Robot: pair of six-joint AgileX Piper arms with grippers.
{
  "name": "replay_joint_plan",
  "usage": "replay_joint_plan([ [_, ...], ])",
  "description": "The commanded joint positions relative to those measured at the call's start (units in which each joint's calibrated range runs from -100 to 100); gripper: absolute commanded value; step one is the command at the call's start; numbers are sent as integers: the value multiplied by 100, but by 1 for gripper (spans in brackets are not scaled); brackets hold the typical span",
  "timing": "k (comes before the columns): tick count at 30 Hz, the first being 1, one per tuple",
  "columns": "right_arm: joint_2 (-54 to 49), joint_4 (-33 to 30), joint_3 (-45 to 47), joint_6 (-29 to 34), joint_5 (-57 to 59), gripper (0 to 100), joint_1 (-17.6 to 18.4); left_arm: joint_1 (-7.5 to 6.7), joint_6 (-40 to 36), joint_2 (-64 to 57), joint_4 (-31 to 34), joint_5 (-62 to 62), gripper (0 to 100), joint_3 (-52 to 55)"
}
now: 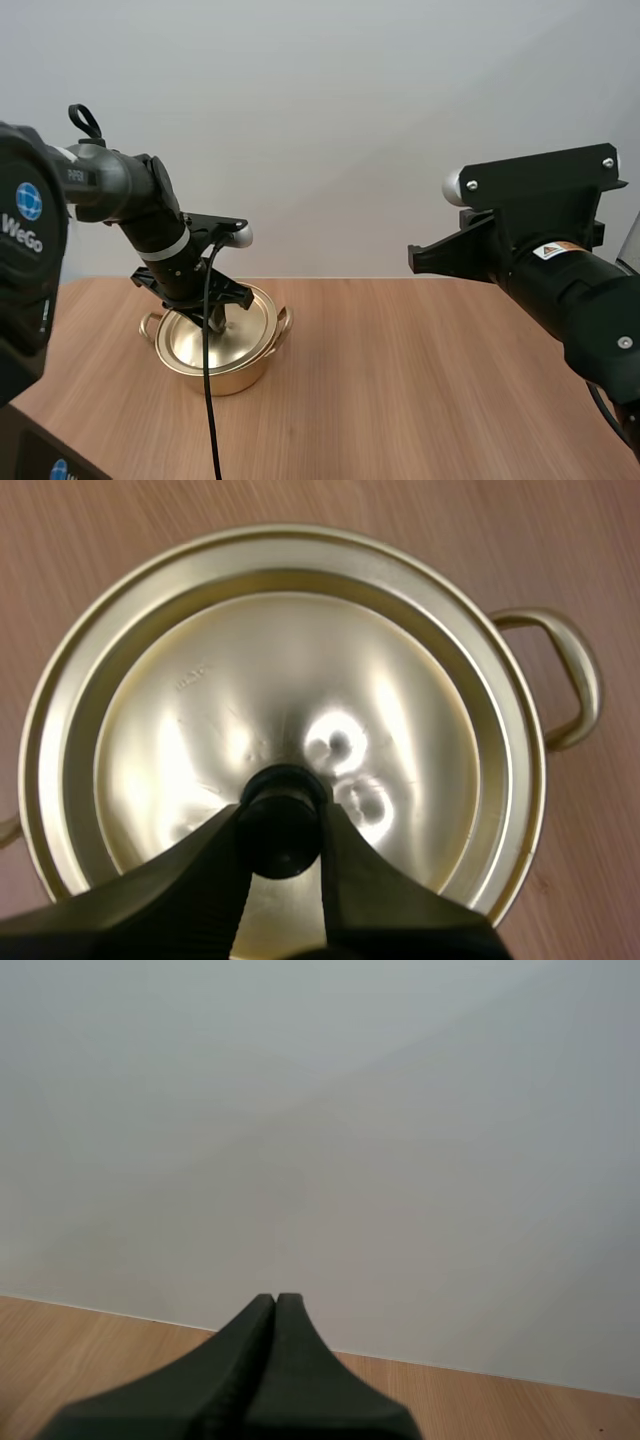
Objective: Open the pot, put the car inside, and close it
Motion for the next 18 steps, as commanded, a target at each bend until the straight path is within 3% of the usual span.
replay_joint_plan([
  [1, -4, -6, 0, -3, 24, 0, -4, 0, 5, 11, 2, -29, 0, -6],
  [8, -4, -6, 12, -3, 24, 0, -4, -7, 5, 9, 2, -44, 0, -6],
  [15, -4, -6, 12, -3, 24, 0, -4, -7, 5, 9, -22, 99, 25, -6],
  [18, -4, -6, 12, -3, 24, 0, -4, -7, 5, 9, -33, 191, 29, -6],
])
